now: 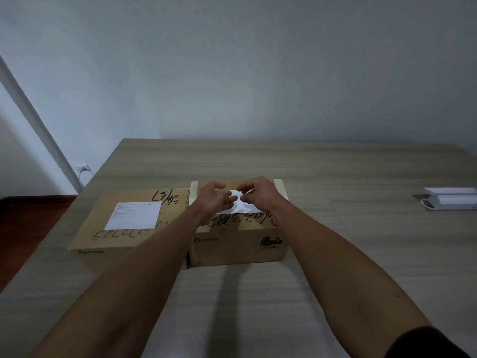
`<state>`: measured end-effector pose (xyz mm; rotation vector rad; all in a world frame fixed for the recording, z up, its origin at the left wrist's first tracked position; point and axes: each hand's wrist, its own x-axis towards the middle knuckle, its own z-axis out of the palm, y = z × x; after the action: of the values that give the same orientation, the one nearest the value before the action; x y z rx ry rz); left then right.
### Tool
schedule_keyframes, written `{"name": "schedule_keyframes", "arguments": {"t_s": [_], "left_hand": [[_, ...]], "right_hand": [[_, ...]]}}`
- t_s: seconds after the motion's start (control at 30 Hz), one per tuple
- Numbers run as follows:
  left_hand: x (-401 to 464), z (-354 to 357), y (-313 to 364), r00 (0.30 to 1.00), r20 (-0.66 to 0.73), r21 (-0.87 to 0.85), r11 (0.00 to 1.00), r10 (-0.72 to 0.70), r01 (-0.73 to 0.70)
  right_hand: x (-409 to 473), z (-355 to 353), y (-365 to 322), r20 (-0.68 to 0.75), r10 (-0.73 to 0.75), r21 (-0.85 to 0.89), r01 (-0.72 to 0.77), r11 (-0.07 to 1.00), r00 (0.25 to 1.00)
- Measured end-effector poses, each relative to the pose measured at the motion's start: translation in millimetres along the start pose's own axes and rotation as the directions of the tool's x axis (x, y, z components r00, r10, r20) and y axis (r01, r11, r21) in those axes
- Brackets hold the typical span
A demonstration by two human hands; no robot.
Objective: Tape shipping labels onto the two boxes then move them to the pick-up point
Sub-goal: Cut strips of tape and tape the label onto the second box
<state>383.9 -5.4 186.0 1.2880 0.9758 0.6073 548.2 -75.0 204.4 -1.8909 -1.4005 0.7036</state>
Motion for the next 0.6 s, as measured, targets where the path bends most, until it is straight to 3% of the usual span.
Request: {"name": "schedule_keyframes", "arguments": {"t_s": [0.07,0.13,0.2,0.37,0.6], "left_hand": [[-0.2,-6.2,-4.7,0.992,-0.113,0.181,0.983,0.061,-0.040],[-2.5,-18.7,-9.9,0.954,-0.204,0.535,0.841,0.218,-0.077],[-8.4,-34.0,-14.9,0.936,-0.187,0.722,0.688,0.299,-0.076],[-23.5,-56.9,-25.9,0.976,-0.106,0.847,0.532,0.191,-0.012],[-30.8,-59.8,-42.7,0.992,-0.078,0.825,0.565,0.098,0.009]], "right_hand": [[-3.1,2.4,-2.5,0.013,0.022,-0.082,-0.020,0.996,1.000],[-6.4,3.2,-3.1,0.089,0.055,-0.137,-0.042,0.990,0.995],[-12.5,5.1,-4.8,0.210,0.100,-0.184,-0.061,0.981,0.973],[-28.2,13.8,-7.7,0.418,0.172,-0.283,-0.052,0.958,0.892],[-43.8,31.6,-6.2,0.411,0.171,-0.272,-0.059,0.961,0.895]]}}
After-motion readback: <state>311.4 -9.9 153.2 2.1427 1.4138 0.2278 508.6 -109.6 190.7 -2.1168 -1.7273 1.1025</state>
